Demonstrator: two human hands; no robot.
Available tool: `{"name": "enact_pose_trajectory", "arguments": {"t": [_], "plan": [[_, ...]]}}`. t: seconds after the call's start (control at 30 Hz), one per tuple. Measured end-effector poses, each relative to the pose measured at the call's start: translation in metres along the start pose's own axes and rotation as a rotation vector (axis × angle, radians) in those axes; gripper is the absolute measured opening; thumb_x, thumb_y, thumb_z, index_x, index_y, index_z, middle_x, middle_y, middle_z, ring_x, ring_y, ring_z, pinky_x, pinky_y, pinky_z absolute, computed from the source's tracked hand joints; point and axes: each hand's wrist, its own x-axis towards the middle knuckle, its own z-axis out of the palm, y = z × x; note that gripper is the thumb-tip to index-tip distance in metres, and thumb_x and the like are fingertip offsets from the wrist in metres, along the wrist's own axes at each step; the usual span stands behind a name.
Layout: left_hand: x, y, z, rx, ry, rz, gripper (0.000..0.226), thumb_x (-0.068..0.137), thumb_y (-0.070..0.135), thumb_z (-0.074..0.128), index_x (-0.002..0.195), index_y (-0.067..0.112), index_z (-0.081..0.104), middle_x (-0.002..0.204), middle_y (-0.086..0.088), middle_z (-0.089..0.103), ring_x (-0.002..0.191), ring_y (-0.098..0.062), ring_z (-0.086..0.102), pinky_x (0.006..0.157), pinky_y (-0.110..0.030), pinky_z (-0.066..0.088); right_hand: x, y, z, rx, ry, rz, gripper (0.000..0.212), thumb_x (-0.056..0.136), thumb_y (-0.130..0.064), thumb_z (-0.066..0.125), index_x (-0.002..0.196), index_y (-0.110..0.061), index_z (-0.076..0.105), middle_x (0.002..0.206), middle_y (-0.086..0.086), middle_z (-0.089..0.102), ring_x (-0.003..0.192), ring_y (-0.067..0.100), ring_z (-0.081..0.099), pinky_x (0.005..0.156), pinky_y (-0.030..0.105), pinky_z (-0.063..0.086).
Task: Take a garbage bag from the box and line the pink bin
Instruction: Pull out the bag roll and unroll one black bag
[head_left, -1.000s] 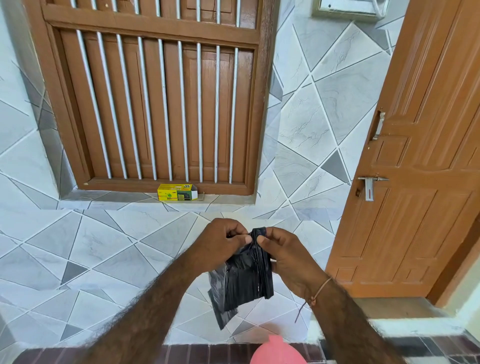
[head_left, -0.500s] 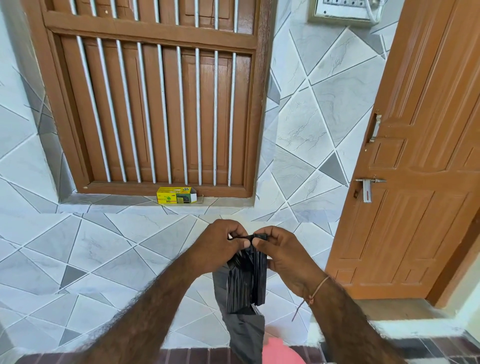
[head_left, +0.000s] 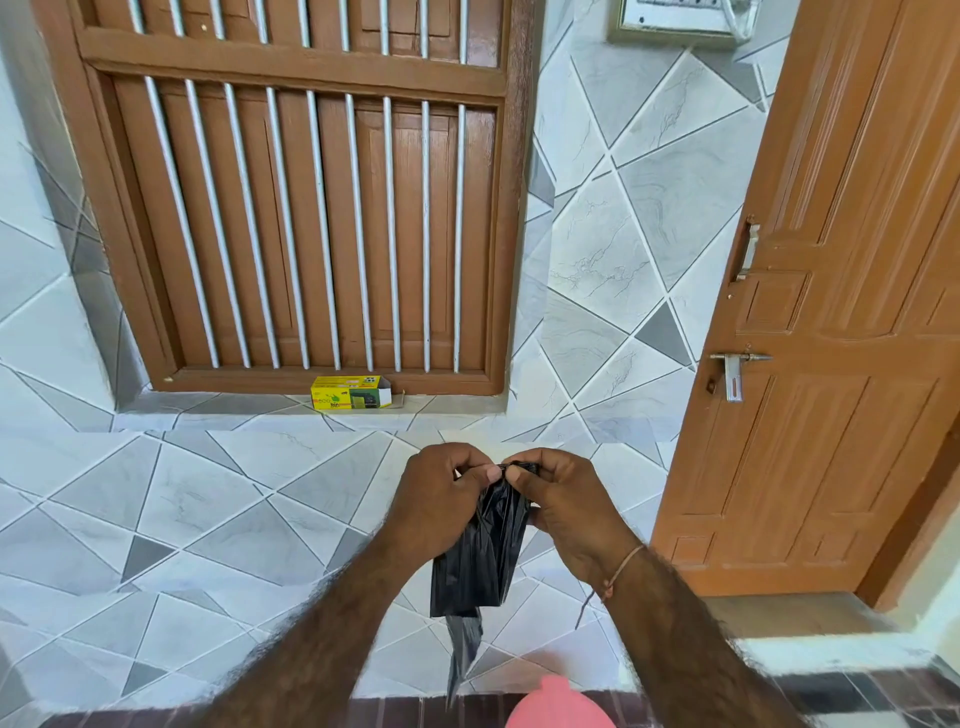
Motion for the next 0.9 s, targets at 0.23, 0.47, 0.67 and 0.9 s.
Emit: {"name": "enact_pose_trajectory", "arguments": {"t": [0.23,0.47,0.67,0.9], "plan": [[-0.001,-0.002,0.004,-0.033,0.049,-0.02,0.023,0.086,0.021,0.067,0.065,0.029,0.066,0.066,0.012,0.065,0.065,-0.003,0.058,0.061,-0.019,0.04,0.003,0.0,-0.003,0.051,-0.019,0.0,0.013,0.089,0.002,0.06,0.085,-0.005,0.07,0.071,0.004,0.071,0.064,0.015,0.065,0.061,0.029,0.054],[0.007,-0.008,-0.007,-0.016,-0.117,-0.028,0.02,0.086,0.016,0.068,0.068,0.025,0.069,0.072,0.006,0.07,0.068,-0.007,0.06,0.067,-0.025,0.046,0.008,0.001,-0.019,0.008,-0.112,0.062,0.012,0.085,0.003,0.065,0.093,-0.005,0.07,0.079,0.008,0.072,0.069,0.017,0.066,0.063,0.03,0.056],[0.01,-0.01,-0.008,0.022,-0.163,-0.008,0.015,0.085,0.022,0.069,0.071,0.025,0.073,0.073,0.005,0.072,0.072,-0.012,0.063,0.071,-0.03,0.049,0.01,0.002,-0.018,-0.015,-0.137,0.049,0.007,0.086,0.002,0.065,0.086,-0.004,0.069,0.075,0.009,0.068,0.065,0.016,0.064,0.06,0.028,0.054],[0.008,-0.007,0.001,-0.039,-0.007,0.028,0.021,0.084,0.018,0.07,0.065,0.027,0.069,0.066,0.006,0.068,0.061,-0.004,0.057,0.059,-0.018,0.044,0.013,0.0,-0.009,0.057,-0.032,-0.006,0.014,0.086,0.006,0.062,0.081,-0.006,0.068,0.069,0.006,0.068,0.061,0.013,0.062,0.056,0.021,0.051]]}}
